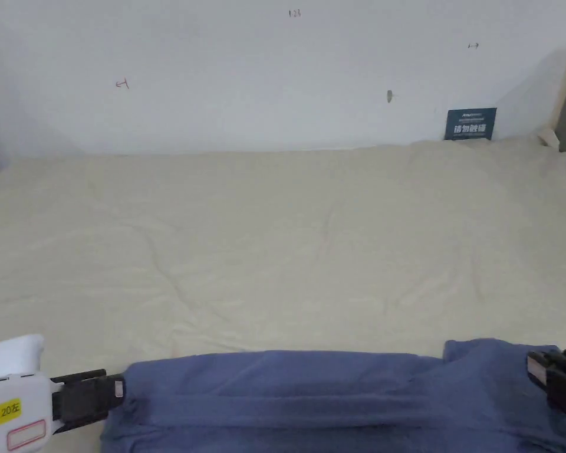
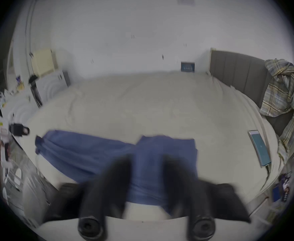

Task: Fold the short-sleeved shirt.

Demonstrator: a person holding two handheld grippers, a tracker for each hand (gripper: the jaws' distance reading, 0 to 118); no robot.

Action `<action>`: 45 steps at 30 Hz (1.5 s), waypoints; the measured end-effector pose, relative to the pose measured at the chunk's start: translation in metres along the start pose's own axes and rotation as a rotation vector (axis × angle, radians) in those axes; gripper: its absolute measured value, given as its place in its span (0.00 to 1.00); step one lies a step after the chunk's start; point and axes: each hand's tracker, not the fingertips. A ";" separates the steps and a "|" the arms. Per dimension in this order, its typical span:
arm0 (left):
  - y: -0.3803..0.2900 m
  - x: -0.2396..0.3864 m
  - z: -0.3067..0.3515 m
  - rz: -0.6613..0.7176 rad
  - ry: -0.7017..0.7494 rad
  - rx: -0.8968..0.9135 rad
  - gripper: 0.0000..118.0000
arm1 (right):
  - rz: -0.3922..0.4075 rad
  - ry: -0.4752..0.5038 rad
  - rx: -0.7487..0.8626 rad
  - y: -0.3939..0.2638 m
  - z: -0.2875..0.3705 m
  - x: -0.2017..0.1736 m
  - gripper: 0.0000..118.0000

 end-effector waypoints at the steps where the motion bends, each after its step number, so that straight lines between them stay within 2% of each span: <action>1: -0.005 -0.002 -0.001 0.015 0.004 -0.006 0.09 | 0.006 0.001 -0.005 -0.002 -0.002 -0.010 0.00; 2: -0.010 -0.002 -0.002 0.001 0.000 -0.034 0.04 | 0.000 0.023 -0.008 -0.003 -0.006 -0.018 0.00; 4: -0.021 -0.004 -0.002 -0.027 0.008 -0.058 0.03 | -0.026 0.097 0.012 -0.009 -0.011 -0.035 0.00; 5: -0.028 -0.005 -0.004 -0.034 0.010 -0.083 0.00 | -0.016 0.078 0.028 -0.013 -0.015 -0.045 0.00; 7: -0.035 -0.012 -0.006 -0.004 0.006 -0.098 0.00 | 0.011 0.062 0.057 -0.020 -0.020 -0.064 0.00; 11: -0.035 -0.037 -0.016 0.049 0.006 -0.093 0.00 | -0.014 0.076 0.079 -0.031 -0.032 -0.091 0.00; 14: -0.024 -0.051 -0.019 0.145 -0.057 -0.079 0.05 | 0.030 0.046 0.117 -0.035 -0.036 -0.107 0.00; 15: -0.020 -0.055 -0.022 0.175 -0.101 -0.078 0.24 | 0.035 0.043 0.117 -0.035 -0.036 -0.114 0.00; 16: -0.015 -0.060 -0.027 0.199 -0.132 -0.083 0.52 | 0.032 0.037 0.121 -0.035 -0.037 -0.117 0.00; 17: -0.011 -0.064 -0.035 0.230 -0.190 -0.102 0.84 | 0.014 0.041 0.130 -0.035 -0.038 -0.119 0.00; 18: -0.007 -0.067 -0.042 0.260 -0.232 -0.119 0.97 | 0.007 0.056 0.119 -0.034 -0.038 -0.121 0.00; 20: -0.001 -0.074 -0.051 0.309 -0.259 -0.095 0.99 | -0.002 0.062 0.118 -0.033 -0.038 -0.126 0.00; 25: 0.007 -0.091 -0.098 0.408 -0.381 -0.209 0.99 | 0.000 0.063 0.102 -0.033 -0.039 -0.130 0.00; 27: 0.006 -0.096 -0.115 0.404 -0.386 -0.258 0.99 | 0.007 0.059 0.093 -0.035 -0.040 -0.130 0.00; 31: 0.006 -0.087 -0.118 0.409 -0.427 -0.240 0.99 | 0.018 0.054 0.066 -0.037 -0.043 -0.130 0.00; 33: 0.009 -0.085 -0.128 0.417 -0.471 -0.262 0.96 | 0.011 0.055 0.055 -0.039 -0.045 -0.131 0.00; 34: 0.010 -0.082 -0.133 0.417 -0.513 -0.280 0.86 | 0.011 0.057 0.051 -0.039 -0.046 -0.131 0.00; 36: 0.011 -0.079 -0.143 0.416 -0.557 -0.274 0.09 | 0.015 0.050 0.048 -0.040 -0.049 -0.130 0.00; 37: 0.007 -0.078 -0.155 0.456 -0.556 -0.294 0.06 | 0.014 0.047 0.048 -0.040 -0.049 -0.130 0.00; 39: -0.006 -0.072 -0.177 0.434 -0.448 -0.419 0.06 | 0.014 0.039 0.062 -0.040 -0.048 -0.130 0.00; 40: -0.005 -0.075 -0.173 0.475 -0.537 -0.325 0.06 | 0.016 0.038 0.069 -0.039 -0.045 -0.128 0.00; 42: -0.004 -0.065 -0.153 0.527 -0.562 -0.302 0.06 | 0.023 0.027 0.088 -0.036 -0.040 -0.126 0.00; 44: 0.001 -0.065 -0.145 0.404 -0.443 -0.326 0.06 | 0.030 0.017 0.098 -0.032 -0.039 -0.121 0.00; 45: 0.005 -0.064 -0.137 0.394 -0.430 -0.331 0.06 | 0.027 0.019 0.100 -0.030 -0.039 -0.118 0.00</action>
